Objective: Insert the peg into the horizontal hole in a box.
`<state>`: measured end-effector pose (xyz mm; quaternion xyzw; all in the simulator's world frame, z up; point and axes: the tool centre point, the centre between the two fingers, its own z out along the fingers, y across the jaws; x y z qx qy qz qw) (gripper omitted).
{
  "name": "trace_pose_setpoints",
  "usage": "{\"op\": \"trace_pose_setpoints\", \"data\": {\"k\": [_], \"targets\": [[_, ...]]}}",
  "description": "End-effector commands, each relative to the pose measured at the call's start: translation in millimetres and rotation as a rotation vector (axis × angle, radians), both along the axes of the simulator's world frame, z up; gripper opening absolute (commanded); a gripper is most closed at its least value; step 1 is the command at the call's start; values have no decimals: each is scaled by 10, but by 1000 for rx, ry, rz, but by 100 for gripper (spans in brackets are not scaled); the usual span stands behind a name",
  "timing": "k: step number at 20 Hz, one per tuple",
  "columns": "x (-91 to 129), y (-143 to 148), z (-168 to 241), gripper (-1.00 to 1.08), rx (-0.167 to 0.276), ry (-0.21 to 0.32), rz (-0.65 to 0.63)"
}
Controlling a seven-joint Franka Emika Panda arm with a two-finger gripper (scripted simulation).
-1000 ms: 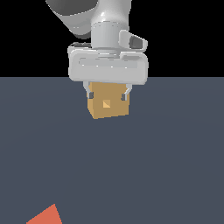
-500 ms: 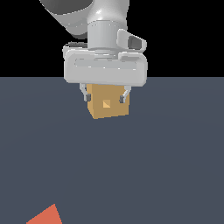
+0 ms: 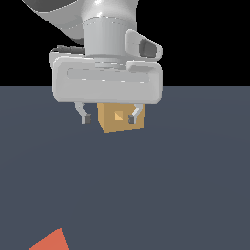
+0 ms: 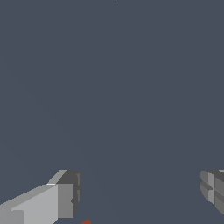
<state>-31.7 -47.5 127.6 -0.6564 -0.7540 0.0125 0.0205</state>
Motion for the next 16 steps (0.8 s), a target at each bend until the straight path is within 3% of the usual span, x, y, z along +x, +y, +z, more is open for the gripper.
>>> {"op": "trace_pose_setpoints", "data": {"k": [1,16], "targets": [[-35,-165,-38,100,0,-3,37],[-86,-1172,-270,100,2,-21,261]]}}
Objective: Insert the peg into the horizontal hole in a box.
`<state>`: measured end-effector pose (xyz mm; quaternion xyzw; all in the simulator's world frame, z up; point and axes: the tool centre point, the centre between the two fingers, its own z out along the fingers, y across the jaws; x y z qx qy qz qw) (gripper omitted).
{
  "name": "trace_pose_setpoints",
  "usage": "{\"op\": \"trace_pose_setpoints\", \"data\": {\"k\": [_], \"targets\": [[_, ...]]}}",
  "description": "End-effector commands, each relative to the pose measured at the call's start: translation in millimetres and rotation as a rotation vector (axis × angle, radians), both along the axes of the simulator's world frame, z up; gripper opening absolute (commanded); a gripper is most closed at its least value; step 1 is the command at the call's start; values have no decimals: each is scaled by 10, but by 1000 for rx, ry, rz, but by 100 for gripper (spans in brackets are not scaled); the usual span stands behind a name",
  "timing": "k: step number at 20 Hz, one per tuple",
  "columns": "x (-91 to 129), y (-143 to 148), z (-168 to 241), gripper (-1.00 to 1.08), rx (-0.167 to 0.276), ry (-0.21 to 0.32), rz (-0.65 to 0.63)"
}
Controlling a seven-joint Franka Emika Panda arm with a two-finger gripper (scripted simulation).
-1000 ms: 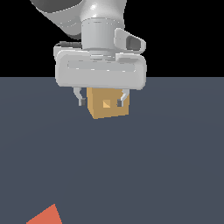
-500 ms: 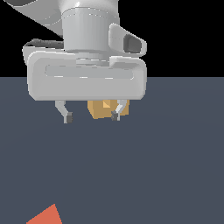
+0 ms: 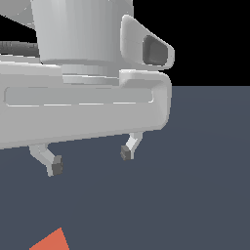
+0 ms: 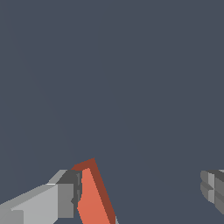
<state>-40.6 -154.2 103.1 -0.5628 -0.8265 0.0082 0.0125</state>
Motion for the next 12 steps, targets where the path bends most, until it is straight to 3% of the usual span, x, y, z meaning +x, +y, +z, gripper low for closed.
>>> {"op": "trace_pose_setpoints", "data": {"k": [1,12], "targets": [[10,-174,-40,100,0,-3,39],[167,-947,-223,100,2,-18,214]]}}
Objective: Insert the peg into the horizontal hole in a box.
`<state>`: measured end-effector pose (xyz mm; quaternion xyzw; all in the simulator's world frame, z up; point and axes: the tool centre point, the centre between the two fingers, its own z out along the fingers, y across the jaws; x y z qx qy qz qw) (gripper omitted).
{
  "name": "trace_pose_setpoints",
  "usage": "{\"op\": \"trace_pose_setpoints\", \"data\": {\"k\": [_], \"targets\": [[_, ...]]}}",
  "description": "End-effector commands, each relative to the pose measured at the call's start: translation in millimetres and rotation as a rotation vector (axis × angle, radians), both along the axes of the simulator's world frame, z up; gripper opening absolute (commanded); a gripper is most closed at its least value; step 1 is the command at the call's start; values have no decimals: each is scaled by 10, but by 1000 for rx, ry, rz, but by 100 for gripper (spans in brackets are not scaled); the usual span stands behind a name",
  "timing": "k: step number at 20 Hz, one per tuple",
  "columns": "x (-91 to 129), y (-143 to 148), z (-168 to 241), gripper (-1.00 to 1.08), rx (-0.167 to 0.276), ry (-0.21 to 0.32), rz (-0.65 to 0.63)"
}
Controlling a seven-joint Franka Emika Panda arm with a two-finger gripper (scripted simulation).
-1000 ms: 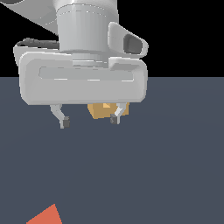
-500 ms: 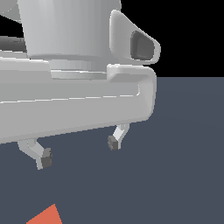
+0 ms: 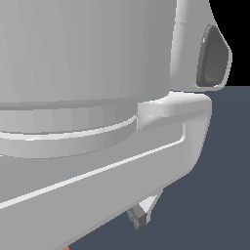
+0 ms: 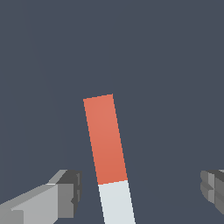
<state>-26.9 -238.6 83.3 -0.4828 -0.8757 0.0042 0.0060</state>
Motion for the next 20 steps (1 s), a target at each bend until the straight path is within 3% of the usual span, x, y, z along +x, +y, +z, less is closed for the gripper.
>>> {"op": "trace_pose_setpoints", "data": {"k": [1,10,20], "targets": [[51,-167,-40,100,1,-3,40],[228,-577,-140,100,2,-12,139],[316,-714,-174,100,3,-14,174]]}}
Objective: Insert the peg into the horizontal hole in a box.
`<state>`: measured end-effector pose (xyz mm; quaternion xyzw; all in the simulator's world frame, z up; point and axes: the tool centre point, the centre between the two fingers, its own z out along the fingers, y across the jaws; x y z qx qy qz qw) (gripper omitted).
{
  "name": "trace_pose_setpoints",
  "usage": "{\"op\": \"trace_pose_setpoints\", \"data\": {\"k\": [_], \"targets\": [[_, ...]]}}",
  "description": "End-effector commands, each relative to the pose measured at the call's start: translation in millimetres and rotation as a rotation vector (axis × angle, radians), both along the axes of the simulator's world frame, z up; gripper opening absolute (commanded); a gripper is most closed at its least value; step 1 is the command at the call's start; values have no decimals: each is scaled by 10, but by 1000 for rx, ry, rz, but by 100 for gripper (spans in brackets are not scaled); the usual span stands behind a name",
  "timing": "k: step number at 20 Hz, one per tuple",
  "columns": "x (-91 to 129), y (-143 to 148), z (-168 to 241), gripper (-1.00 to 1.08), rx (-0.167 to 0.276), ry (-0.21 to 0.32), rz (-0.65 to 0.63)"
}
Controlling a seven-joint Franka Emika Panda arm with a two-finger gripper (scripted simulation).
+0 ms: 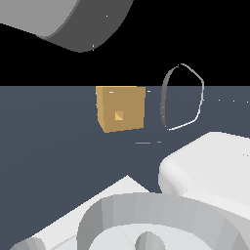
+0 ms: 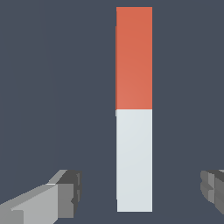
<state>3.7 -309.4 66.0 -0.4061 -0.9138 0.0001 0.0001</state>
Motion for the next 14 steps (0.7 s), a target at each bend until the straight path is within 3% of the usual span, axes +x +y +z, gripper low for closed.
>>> {"op": "trace_pose_setpoints", "data": {"k": [1,14], "targets": [[10,-6,-1,100,0,0,3],[-1,3,-442,100,0,0,3]]}}
